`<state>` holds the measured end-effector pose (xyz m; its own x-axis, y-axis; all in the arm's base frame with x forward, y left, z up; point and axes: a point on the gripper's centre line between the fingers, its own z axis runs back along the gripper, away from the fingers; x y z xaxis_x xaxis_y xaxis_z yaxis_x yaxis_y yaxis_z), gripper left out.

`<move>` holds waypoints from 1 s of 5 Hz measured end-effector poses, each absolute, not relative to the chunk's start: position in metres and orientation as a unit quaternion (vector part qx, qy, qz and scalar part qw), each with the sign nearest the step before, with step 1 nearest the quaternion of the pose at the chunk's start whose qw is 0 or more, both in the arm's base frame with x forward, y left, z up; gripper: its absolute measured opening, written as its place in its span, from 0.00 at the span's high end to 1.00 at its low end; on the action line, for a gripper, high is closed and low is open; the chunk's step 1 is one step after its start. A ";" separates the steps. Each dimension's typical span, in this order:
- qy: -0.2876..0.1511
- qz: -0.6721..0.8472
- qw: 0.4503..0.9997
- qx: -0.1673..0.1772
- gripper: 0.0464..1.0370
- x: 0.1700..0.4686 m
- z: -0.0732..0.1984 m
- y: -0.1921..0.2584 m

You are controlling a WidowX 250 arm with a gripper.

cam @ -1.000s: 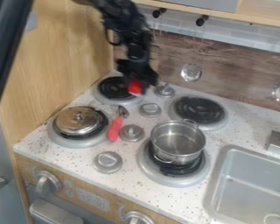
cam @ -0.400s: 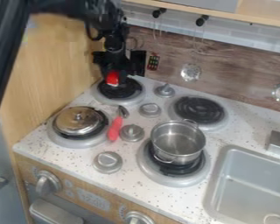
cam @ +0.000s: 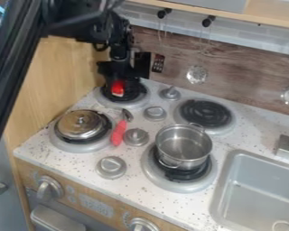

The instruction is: Move the red toy over the upper left burner

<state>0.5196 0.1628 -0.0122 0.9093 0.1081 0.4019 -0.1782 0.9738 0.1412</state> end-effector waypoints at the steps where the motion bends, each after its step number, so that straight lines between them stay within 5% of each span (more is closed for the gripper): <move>1: -0.196 0.064 0.975 0.087 0.10 0.517 -0.017 0.161; 2: -0.206 0.055 0.973 0.086 0.02 0.504 -0.010 0.154; 3: -0.235 0.040 0.967 0.090 0.03 0.492 0.025 0.141; 5: -0.172 0.008 0.984 0.038 0.04 0.444 0.040 0.107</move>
